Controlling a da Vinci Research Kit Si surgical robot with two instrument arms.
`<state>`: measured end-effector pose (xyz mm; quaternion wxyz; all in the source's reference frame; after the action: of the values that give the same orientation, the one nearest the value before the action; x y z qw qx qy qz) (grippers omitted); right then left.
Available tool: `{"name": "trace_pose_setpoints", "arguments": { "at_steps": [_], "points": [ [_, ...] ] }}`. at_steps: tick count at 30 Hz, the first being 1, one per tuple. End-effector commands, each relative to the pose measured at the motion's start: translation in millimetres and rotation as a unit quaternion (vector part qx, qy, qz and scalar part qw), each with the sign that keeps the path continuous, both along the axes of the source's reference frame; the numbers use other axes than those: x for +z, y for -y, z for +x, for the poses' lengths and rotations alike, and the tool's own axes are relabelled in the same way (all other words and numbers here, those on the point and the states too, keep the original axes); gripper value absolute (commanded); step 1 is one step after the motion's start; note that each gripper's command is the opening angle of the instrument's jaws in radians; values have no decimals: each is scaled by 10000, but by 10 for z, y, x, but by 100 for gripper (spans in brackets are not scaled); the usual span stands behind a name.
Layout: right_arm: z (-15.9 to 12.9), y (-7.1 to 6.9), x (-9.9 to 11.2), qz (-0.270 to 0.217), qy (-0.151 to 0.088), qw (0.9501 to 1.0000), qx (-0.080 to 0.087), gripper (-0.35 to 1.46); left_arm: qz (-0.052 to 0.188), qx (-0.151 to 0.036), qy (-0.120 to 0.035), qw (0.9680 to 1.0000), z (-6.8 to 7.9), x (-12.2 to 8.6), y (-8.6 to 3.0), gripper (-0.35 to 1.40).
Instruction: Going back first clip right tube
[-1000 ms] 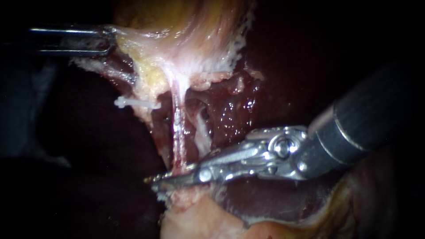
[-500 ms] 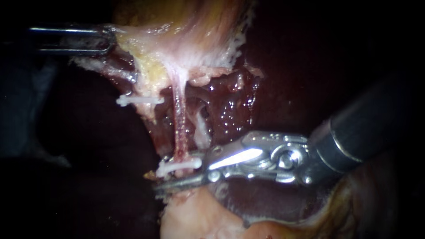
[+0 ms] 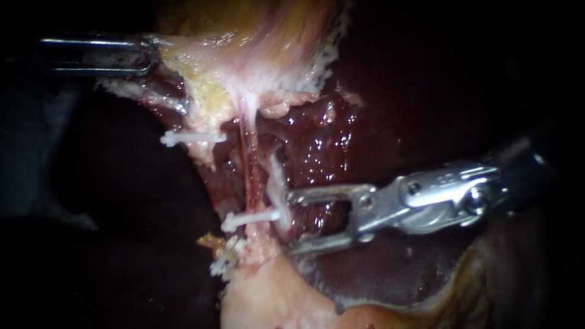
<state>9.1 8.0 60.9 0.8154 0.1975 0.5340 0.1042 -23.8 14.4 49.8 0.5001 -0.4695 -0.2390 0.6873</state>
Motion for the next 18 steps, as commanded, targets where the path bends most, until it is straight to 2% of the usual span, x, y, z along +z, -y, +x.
{"name": "trace_pose_setpoints", "arguments": {
  "at_steps": [1, 8, 12, 18],
  "points": [
    [-7, -4, -3, -32, -1, 10000, -3, 50, 0, -1, -1, 10000, 0, 0, 0, -35],
    [-54, -27, -23, -257, 65, 9996, 63, 50, -1, 0, -2, 10000, 0, 0, 0, -35],
    [-67, -31, -27, -282, 79, 9995, 65, 50, -2, 0, -2, 10000, 0, 0, 0, -35],
    [-72, -31, -27, -296, 65, 9995, 40, 50, -4, -2, -3, 10000, 0, 1, 1, -35]
  ]
}}
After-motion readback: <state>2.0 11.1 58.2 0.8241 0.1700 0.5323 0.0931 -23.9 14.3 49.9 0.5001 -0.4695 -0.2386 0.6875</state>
